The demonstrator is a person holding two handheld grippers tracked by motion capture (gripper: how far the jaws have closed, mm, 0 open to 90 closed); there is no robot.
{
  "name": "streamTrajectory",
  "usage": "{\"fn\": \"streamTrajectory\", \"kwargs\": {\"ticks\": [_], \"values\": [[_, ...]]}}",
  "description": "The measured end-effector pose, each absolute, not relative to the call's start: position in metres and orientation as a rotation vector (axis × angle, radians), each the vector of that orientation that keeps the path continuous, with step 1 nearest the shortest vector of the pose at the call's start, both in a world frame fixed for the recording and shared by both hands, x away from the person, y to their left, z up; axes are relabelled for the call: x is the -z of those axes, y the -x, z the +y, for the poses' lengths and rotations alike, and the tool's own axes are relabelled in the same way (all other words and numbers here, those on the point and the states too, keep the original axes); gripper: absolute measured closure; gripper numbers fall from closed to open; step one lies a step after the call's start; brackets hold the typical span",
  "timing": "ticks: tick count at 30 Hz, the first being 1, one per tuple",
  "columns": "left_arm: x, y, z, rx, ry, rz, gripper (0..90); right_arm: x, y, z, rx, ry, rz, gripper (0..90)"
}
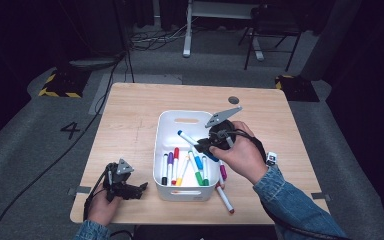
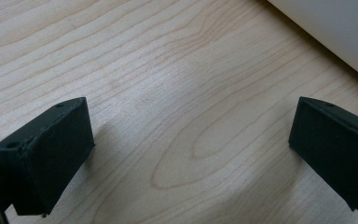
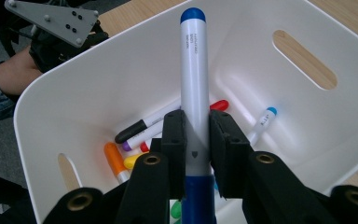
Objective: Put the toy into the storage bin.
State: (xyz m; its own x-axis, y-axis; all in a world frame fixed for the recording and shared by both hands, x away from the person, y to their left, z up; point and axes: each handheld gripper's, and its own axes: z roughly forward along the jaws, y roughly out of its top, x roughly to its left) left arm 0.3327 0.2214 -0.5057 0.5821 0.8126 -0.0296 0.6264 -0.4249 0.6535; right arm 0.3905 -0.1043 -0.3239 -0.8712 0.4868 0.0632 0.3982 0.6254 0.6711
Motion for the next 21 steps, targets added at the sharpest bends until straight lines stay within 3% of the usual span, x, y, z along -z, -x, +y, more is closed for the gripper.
{"fn": "streamTrajectory", "kwargs": {"ticks": [21], "values": [[0.506, -0.333, 0.221, -0.385, -2.188, 1.14, 0.0, 0.353, -0.392, -0.097, -0.967, -0.716, 2.812, 76.9]]}}
